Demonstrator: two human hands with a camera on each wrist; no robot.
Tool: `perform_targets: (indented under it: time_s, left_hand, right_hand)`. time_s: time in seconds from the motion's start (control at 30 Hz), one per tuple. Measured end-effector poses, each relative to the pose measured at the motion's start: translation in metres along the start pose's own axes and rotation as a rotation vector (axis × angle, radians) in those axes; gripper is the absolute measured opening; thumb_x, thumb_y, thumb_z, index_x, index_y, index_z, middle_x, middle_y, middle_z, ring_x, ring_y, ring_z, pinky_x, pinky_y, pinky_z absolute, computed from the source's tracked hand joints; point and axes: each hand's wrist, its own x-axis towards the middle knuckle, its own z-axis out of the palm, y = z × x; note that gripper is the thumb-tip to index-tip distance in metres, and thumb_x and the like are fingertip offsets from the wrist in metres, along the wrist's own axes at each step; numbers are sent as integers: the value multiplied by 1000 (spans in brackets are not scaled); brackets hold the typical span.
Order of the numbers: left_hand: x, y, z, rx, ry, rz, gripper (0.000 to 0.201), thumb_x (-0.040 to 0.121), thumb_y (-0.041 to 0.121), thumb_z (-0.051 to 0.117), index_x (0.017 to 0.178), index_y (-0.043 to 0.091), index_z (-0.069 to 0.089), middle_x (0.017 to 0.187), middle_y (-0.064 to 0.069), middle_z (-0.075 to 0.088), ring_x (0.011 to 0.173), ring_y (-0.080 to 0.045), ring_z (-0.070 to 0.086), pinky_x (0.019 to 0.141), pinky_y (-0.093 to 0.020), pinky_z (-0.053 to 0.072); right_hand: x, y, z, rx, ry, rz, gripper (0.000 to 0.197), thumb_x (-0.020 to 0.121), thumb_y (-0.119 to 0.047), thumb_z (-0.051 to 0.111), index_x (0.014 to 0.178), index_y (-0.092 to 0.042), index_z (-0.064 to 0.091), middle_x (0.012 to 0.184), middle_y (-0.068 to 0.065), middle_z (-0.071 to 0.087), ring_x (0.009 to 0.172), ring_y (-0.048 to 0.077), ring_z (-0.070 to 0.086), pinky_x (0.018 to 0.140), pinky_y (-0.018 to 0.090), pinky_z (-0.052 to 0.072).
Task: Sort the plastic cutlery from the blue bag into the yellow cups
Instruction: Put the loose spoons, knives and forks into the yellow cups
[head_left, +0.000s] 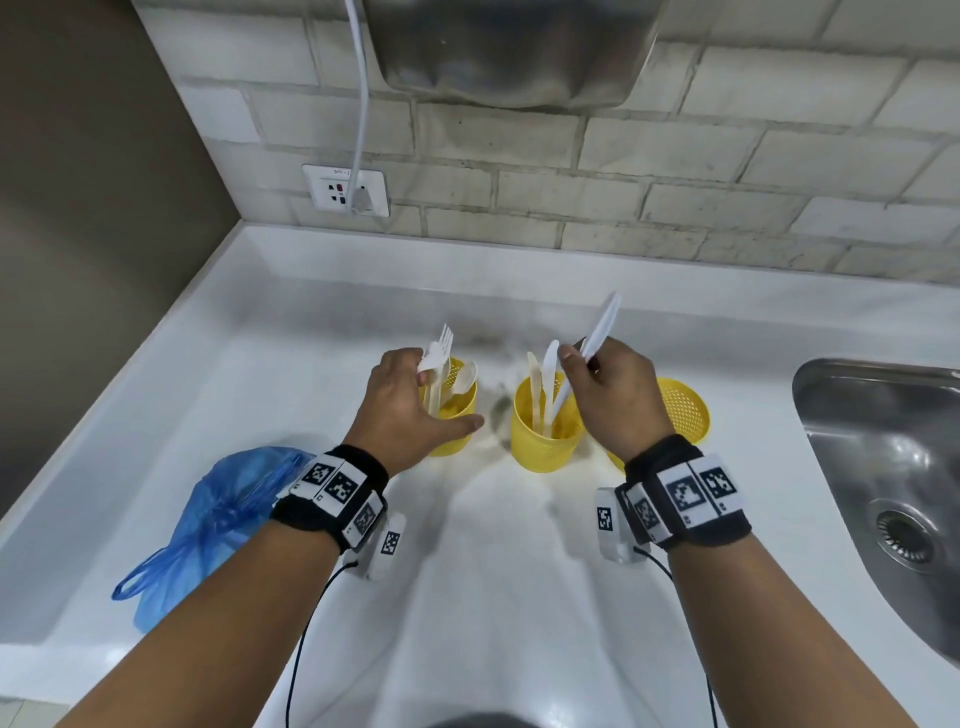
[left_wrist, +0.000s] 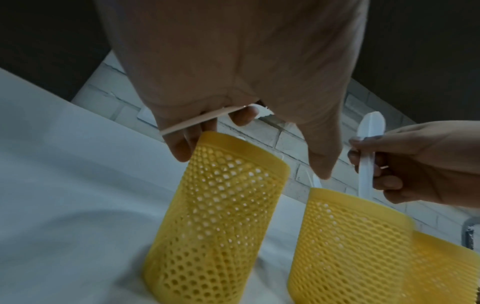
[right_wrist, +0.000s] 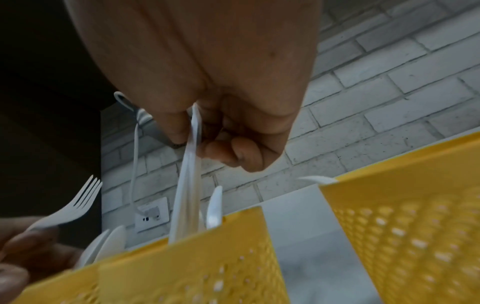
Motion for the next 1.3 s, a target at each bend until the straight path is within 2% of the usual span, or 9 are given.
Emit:
perform_targets:
  time_s: [0.1,0.17,0.27,0.37,0.57,0.7,0.9,1.17,1.3]
  left_hand:
    - [-3,-2,3,21,8,23,91,65,35,96,139,13,47,122,8,43,114,-15,50,103,-32,44]
    - [-4,-2,5,32,31,21,87,66,34,95,137,13,49,121,5,48,113,-17,51,99,-31,45]
    - [-9,0,7,4,41,-7,87,67,34,95,138,15,48,128,3,52,110,-11,51,93,-24,41]
    - [-13,2,10,-18,64,-31,88,67,34,95,139,15,48,130,3,53,108,-8,49,93,-25,41]
    - [-15,4,12,-23,67,-58,90,67,34,94,141,14,47,132,1,54,108,-7,48,94,-25,43]
    - [-17,7,13,-30,56,-61,89,67,33,95,140,15,48,132,2,54,106,-6,48,89,-22,39]
    - [-21,13,13,-22,14,-56,92,68,32,95,143,14,45,135,2,55,108,-3,48,89,-20,38]
    - [-27,18,10,-20,-45,-49,105,67,34,96,151,13,37,144,-1,50,125,-11,53,95,-21,39]
    - [-33,22,10,-20,3,-24,110,66,52,91,151,10,36,149,0,40,127,-15,50,99,-21,38]
  right_hand:
    - [-2,6,12,-58,-46,10,31,101,-33,60,90,-5,66,82,8,66,78,26,61,73,41,49]
    - [-7,8,17,-76,-28,11,28,97,-31,66,112,-7,65,102,8,59,85,21,56,82,37,49]
    - [-23,10,20,-58,56,-20,55,91,-24,71,140,-9,50,125,11,46,98,20,53,89,32,45]
    - [-43,12,20,-73,130,-73,50,84,-17,71,131,-9,55,120,10,43,97,24,54,85,33,48]
    - [-77,26,33,-249,-11,-162,27,80,-11,75,106,-9,72,106,2,36,96,28,55,84,31,52]
    - [-76,29,37,-279,25,-186,17,82,2,73,97,-7,74,102,0,34,91,28,55,80,25,45]
    - [-74,27,36,-286,51,-206,11,82,4,72,88,-5,73,100,1,35,86,28,54,75,30,49]
    - [-81,28,33,-307,51,-198,12,80,7,73,85,-4,72,98,4,39,84,28,55,72,30,50]
    - [-82,23,31,-299,62,-185,24,78,4,73,100,-5,73,103,10,44,91,33,57,80,42,55]
